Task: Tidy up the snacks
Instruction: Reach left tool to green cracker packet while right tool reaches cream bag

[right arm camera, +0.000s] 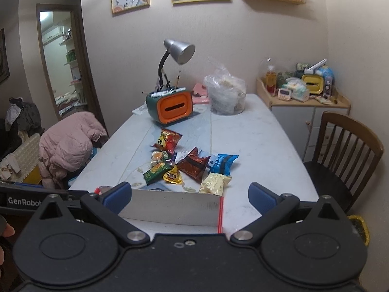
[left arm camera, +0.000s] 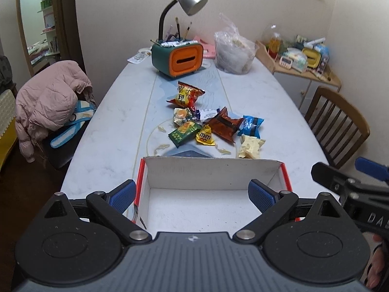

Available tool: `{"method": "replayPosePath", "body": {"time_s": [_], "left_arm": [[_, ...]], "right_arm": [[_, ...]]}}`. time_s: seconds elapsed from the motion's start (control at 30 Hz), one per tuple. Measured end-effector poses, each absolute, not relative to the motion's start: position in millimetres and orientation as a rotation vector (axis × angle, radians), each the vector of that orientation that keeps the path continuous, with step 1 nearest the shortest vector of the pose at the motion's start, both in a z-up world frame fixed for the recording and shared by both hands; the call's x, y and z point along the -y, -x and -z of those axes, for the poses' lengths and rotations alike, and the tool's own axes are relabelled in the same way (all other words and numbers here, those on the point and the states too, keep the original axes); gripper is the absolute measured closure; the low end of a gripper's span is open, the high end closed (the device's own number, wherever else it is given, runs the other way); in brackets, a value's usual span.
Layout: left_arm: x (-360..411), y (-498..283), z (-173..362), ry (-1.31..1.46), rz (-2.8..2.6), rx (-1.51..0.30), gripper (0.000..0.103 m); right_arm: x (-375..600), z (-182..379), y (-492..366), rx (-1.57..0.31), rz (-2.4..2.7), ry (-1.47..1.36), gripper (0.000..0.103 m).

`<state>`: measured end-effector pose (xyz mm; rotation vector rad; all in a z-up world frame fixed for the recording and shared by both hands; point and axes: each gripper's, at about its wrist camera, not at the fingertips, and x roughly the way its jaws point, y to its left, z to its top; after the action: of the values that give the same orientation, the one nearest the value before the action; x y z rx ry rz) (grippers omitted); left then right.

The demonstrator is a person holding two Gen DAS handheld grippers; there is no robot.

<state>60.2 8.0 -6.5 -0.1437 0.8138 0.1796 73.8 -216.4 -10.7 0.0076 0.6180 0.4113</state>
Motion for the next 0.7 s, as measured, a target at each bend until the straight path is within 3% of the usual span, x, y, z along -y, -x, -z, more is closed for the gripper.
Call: {"method": "replayPosePath", "body": {"time_s": [0.7], "left_arm": [[-51.7,-241.8,-21.9,0.106,-0.061,-0.971,0.004]], "right_arm": [[202.0,8.3,-260.8,-0.927,-0.451,0.007,0.006]]}}
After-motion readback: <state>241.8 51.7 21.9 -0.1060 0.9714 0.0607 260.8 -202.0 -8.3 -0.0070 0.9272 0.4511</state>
